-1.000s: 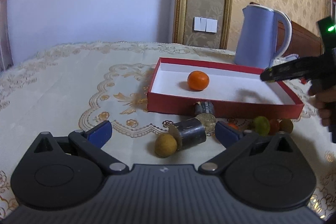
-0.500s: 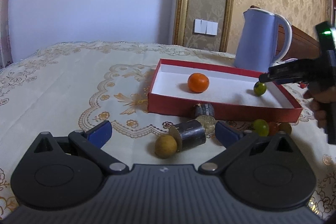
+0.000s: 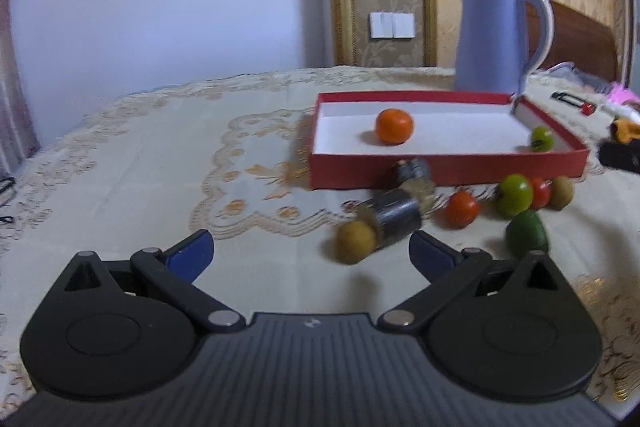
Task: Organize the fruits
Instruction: 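Lower the green tomato into the red box and open the right gripper, then grasp the green cucumber piece with the right gripper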
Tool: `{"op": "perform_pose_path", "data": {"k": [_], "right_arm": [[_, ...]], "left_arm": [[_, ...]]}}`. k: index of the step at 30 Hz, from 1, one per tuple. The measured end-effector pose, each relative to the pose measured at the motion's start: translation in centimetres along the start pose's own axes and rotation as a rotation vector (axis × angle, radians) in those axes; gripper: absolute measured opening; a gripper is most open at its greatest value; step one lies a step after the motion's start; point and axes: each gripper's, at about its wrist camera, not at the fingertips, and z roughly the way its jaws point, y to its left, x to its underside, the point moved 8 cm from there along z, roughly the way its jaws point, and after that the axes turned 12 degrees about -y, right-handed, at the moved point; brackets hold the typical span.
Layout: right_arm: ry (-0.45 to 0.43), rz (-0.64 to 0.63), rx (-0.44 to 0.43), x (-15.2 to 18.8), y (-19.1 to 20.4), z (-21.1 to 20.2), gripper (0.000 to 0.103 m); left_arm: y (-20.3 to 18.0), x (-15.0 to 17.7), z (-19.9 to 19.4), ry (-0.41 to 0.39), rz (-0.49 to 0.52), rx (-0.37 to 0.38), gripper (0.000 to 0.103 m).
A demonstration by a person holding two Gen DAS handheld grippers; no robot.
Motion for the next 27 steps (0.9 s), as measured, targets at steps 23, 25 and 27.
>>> {"op": "perform_pose_path", "data": {"k": [23,25,27], "right_arm": [[0.086,-0.072,-0.142,2.4,3.7,-1.4,0.075],[0.093,-0.087,-0.131,2.6,4.0,-1.3,0.075],[0.100,-0.106,-0.138,2.8,4.3,-1.3,0.075]], "left_arm": [[2.2,0.8,2.5,0.088,0.068,-0.170,0.095],[2.6,0.7,2.3,0.080,0.042,-0.158,0.095],[2.3,0.6,2.1,0.081,0.033,-0.116,0.096]]}}
